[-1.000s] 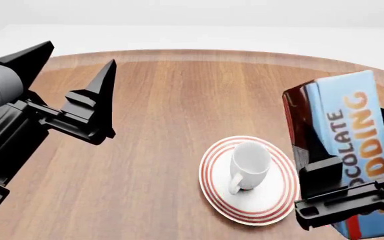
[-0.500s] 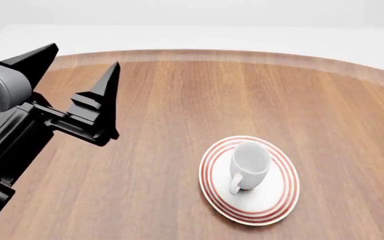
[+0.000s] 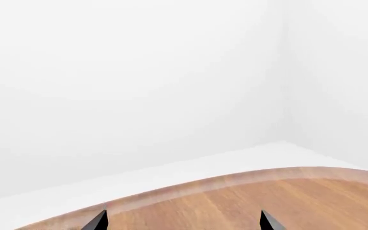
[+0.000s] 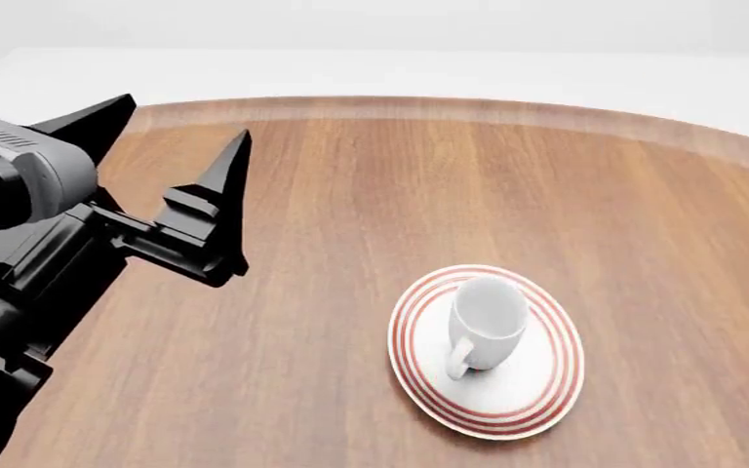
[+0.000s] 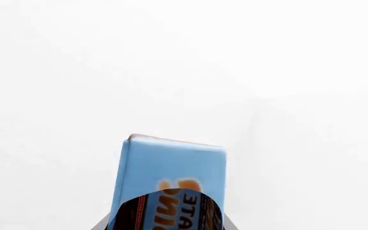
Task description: Pick up the white mug and put it on the plate, and put the chocolate pudding to the right of the plate.
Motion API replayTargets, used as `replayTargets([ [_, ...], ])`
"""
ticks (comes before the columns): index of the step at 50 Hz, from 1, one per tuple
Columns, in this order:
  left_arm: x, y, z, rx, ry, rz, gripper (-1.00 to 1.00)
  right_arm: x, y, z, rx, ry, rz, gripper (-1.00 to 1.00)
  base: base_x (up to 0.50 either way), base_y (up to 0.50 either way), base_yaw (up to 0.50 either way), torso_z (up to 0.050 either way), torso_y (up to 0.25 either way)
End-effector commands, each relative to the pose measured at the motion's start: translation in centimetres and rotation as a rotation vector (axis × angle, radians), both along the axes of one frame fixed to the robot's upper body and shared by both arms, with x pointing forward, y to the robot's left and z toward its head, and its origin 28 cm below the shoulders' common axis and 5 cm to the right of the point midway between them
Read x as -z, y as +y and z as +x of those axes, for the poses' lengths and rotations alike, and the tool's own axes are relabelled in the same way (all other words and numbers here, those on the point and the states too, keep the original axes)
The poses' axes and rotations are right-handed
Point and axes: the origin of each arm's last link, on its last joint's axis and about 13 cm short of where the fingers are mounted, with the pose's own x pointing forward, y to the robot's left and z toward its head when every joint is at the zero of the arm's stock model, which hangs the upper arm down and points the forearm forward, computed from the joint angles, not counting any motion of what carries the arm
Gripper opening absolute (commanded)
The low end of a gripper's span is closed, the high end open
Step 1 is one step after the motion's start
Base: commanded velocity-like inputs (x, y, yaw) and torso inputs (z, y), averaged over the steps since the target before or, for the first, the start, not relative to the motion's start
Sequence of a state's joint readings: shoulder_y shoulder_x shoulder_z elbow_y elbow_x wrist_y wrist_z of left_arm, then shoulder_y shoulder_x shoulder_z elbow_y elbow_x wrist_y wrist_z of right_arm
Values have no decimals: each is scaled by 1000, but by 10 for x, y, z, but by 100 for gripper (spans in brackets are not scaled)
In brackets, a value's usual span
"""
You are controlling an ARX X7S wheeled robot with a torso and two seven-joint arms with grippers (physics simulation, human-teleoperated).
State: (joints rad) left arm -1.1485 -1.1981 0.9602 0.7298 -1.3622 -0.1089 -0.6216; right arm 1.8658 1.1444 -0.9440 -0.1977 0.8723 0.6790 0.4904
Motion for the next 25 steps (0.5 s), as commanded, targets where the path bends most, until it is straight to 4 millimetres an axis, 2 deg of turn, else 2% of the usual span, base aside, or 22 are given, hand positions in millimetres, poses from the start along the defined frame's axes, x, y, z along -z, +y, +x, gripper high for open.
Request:
replayTargets([
  [1,-2,-5,5,34,-30,5,100,5,-14,48,-58,170,85,-100,0,0,0,0,0],
  [2,-4,-6,4,37,-33,4,100,7,-15,51,-82,211,56,-100,0,0,0,0,0],
  [8,-4,-7,5,41,-32,8,100,8,-20,59,-51,330,138,-100,0,0,0,0,0],
  [11,-3,-6,4,39,-29,7,100,5,-28,59,-50,350,295,-100,0,0,0,0,3],
  [13,-3,-6,4,40,-27,8,100,7,-31,58,-63,398,337,-100,0,0,0,0,0],
  [18,-2,-9,6,46,-25,13,100,16,-27,57,-122,591,265,-100,0,0,0,0,0],
  [22,-2,-8,6,46,-25,13,100,16,-27,57,-89,652,238,-100,0,0,0,0,0],
  [25,-2,-8,6,46,-22,13,100,19,-25,51,-92,769,165,-100,0,0,0,0,0],
])
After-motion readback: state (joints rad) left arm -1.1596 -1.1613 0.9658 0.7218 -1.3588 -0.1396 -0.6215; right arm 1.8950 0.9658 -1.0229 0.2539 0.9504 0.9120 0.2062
